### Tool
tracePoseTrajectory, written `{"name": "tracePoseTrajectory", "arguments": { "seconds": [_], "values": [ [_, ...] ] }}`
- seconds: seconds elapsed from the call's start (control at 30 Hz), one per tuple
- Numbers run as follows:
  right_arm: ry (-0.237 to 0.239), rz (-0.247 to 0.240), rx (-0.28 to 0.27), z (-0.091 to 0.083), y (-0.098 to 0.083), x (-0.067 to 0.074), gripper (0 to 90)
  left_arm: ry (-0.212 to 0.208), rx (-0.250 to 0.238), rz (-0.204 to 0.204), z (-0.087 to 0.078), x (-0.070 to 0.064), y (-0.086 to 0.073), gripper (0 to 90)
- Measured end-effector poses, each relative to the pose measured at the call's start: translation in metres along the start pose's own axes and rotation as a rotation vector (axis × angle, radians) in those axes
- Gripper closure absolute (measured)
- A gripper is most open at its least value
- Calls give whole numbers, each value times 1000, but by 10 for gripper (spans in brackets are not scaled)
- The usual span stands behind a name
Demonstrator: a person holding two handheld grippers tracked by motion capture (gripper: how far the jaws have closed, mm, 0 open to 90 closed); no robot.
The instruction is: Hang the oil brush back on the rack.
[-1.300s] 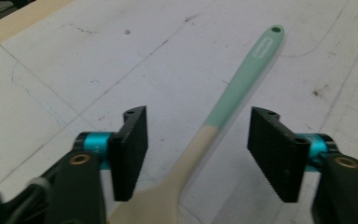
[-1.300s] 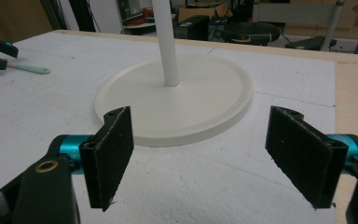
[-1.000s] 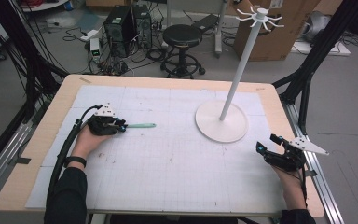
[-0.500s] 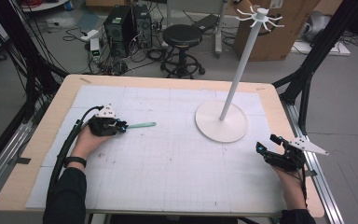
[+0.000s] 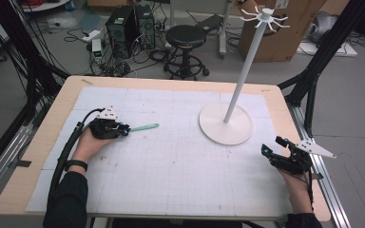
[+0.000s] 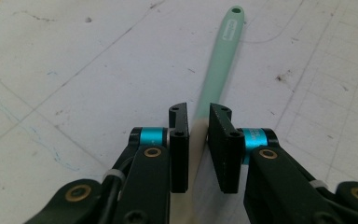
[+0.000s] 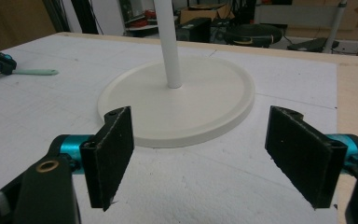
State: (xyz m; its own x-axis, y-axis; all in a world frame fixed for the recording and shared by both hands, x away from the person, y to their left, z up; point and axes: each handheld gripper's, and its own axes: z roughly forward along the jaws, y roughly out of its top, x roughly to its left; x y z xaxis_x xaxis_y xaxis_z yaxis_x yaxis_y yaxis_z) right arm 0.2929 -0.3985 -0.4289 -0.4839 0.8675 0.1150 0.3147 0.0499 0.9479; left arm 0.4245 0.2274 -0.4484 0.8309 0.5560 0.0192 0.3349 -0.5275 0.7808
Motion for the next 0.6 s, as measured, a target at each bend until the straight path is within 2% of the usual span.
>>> {"name": "tracePoseTrajectory", "arguments": {
  "seconds": [0.27, 0.47, 0.6],
  "values": [
    [-2, 5, -1, -1, 0, -1, 229, -7, 20, 22, 0, -7, 4, 821],
    [0, 6, -3, -1, 0, -1, 229, 8, -1, -6, 0, -9, 1, 806],
    [-2, 6, 0, -1, 0, -1, 229, -1, -2, -29, 0, -7, 0, 814]
  ]
}}
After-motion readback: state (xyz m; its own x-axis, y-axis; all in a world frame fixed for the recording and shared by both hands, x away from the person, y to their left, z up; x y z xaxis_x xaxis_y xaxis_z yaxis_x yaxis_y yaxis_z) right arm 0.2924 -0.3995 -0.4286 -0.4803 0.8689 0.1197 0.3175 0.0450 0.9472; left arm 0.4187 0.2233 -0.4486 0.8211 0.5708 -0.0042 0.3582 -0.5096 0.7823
